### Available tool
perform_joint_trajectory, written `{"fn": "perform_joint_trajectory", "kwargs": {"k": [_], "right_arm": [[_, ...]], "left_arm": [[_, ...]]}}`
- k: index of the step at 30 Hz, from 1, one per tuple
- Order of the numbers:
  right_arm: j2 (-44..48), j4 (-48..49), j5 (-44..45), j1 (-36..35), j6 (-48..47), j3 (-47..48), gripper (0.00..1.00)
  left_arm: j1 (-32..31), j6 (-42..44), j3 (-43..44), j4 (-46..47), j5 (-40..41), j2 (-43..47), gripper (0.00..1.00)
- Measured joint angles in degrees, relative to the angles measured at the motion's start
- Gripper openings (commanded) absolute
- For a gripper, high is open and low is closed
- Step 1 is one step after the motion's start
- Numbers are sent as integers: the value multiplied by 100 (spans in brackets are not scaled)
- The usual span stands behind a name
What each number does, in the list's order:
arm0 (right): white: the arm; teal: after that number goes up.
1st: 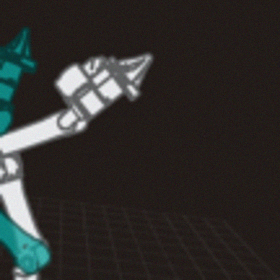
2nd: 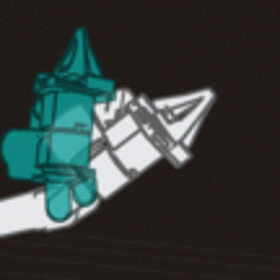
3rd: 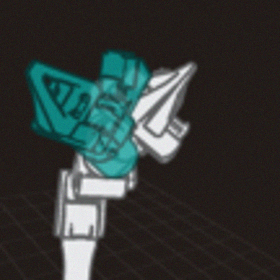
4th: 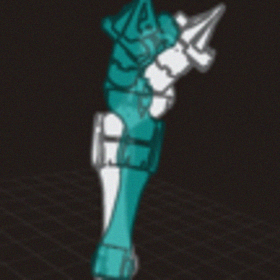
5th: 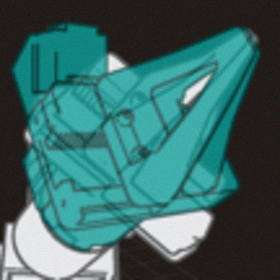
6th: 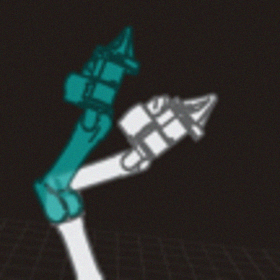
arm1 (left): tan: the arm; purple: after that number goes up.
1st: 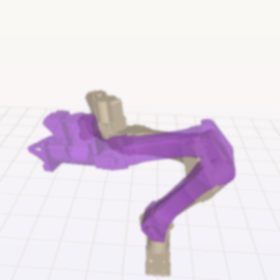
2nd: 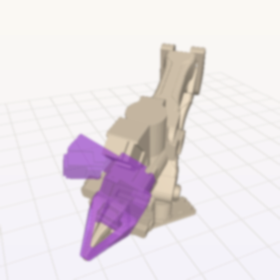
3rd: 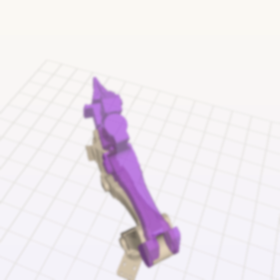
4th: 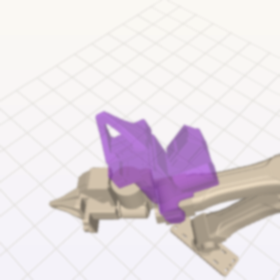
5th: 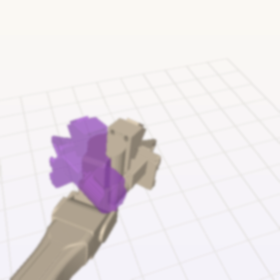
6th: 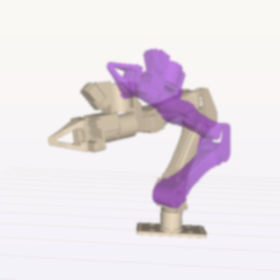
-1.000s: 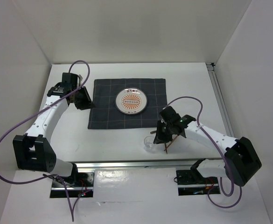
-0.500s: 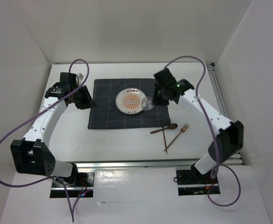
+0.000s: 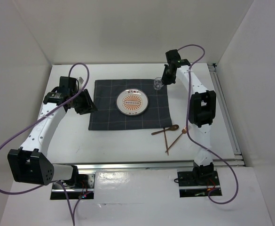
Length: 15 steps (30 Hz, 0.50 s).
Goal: Set the dinner table for one person
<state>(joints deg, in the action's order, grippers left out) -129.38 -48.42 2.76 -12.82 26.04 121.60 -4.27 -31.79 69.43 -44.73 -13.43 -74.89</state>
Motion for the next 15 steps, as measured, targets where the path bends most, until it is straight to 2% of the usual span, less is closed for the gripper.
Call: {"fn": "perform_joint_trajectory", "kwargs": {"k": [9,11,12,13,14,15], "right_arm": [[-535,-13,-179,66,-22,249,0],[-535,7,-175,79,-22,258,6],[-535,4,-175,83,-22,260,14],[-538,4,-175,85,-7,260,29],[-538,4,-173,87,9,262,46],[-538,4,-170,87,17,271,70]], "left_arm": [[0,33,-13,-111,118,0,44],[0,35,-44,-122,116,0,44],[0,35,-61,-131,114,0,44],[0,35,-92,-133,111,2,44],[0,37,-129,-133,111,4,45],[0,42,-155,-155,107,4,45]]}}
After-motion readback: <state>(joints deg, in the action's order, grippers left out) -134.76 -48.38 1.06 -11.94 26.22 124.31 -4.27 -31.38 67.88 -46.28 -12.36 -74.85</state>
